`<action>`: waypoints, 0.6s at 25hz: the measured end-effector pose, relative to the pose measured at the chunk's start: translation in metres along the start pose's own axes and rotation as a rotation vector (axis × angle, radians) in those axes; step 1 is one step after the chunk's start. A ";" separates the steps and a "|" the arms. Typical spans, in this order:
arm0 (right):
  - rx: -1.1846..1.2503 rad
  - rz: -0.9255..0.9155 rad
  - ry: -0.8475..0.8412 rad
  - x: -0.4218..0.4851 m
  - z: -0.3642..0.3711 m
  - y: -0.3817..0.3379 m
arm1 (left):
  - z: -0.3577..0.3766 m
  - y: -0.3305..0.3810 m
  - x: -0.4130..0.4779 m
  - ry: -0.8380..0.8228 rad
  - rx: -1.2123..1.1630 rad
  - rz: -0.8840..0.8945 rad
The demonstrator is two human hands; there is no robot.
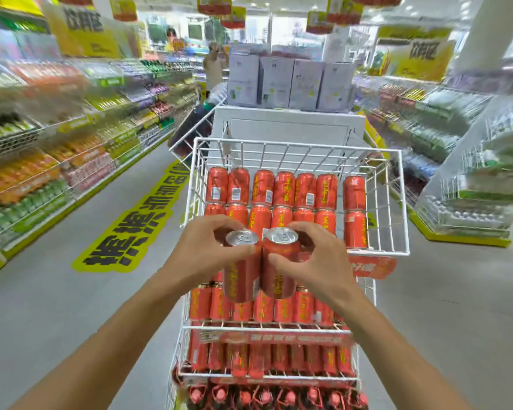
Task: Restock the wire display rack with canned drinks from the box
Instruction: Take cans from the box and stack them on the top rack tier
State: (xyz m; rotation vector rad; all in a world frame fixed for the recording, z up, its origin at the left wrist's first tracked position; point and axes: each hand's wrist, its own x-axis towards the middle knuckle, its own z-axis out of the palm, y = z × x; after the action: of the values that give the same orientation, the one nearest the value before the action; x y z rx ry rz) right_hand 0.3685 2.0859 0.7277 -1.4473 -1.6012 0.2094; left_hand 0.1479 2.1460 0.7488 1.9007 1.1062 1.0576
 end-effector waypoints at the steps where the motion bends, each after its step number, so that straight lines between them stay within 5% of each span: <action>1: 0.019 0.000 0.003 0.018 -0.004 -0.002 | -0.005 0.007 0.017 0.029 -0.008 -0.014; 15: 0.210 0.281 -0.170 0.123 0.043 0.048 | -0.011 -0.050 0.135 -0.001 -0.053 -0.219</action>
State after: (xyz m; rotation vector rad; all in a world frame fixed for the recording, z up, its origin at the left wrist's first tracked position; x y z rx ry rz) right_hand 0.3873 2.2229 0.7353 -1.5156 -1.4528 0.6590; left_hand 0.1622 2.2892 0.7520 1.6943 1.2417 0.9527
